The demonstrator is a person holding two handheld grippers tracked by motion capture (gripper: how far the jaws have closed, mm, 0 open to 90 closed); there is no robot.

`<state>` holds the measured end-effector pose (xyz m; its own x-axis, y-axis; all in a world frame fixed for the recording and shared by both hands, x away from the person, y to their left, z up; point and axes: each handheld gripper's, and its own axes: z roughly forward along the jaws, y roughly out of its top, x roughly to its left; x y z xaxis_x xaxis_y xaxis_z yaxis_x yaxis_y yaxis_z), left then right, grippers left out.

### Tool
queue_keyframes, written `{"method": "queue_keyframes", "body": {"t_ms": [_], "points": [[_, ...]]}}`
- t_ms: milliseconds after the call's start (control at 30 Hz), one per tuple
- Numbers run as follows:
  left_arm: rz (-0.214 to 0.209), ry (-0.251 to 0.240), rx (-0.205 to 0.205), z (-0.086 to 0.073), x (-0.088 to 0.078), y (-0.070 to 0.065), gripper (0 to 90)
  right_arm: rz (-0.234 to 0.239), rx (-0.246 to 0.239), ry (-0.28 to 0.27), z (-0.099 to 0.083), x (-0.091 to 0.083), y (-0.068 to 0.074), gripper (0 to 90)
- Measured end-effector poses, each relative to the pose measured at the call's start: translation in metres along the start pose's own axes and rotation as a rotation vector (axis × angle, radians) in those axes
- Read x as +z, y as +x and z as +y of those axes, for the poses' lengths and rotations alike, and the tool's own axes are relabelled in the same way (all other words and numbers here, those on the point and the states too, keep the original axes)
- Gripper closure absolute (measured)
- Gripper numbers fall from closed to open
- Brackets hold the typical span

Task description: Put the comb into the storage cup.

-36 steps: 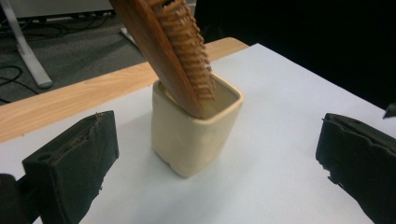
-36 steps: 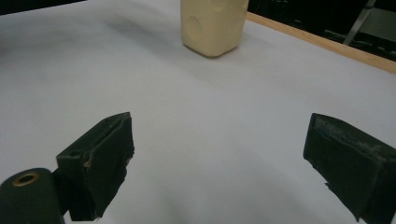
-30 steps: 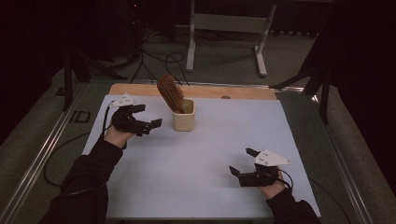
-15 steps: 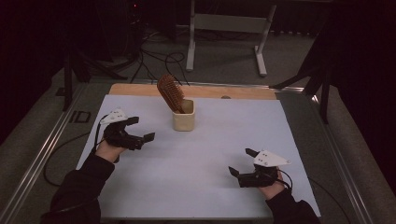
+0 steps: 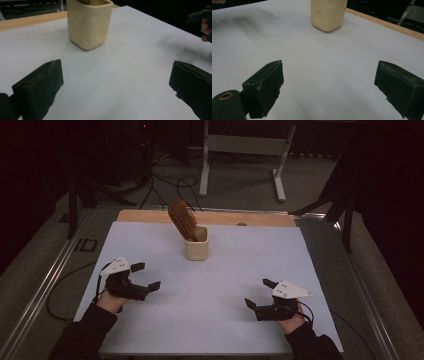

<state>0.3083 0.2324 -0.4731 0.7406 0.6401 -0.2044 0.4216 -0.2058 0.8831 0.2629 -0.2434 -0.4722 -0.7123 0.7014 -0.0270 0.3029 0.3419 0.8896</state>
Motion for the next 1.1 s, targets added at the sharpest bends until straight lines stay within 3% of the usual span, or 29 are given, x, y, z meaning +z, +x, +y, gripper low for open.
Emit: {"method": "queue_keyframes", "body": {"t_ms": [200, 433, 867, 1100], "points": [[-0.003, 0.013, 0.024, -0.022, -0.007, -0.003, 0.0, 0.000, 0.004, -0.001, -0.003, -0.002, -0.001, 8.5], [-0.001, 0.015, 0.007, -0.042, -0.023, -0.003, 0.1, 0.003, 0.007, 0.006, -0.006, -0.002, -0.002, 8.5], [0.076, 0.032, 0.032, -0.057, -0.047, -0.006, 0.1, 0.007, 0.010, 0.013, -0.009, 0.000, -0.002, 8.5], [0.073, 0.018, 0.039, -0.057, -0.048, -0.007, 0.1, 0.008, 0.010, 0.009, -0.011, 0.000, -0.004, 8.5]]}}
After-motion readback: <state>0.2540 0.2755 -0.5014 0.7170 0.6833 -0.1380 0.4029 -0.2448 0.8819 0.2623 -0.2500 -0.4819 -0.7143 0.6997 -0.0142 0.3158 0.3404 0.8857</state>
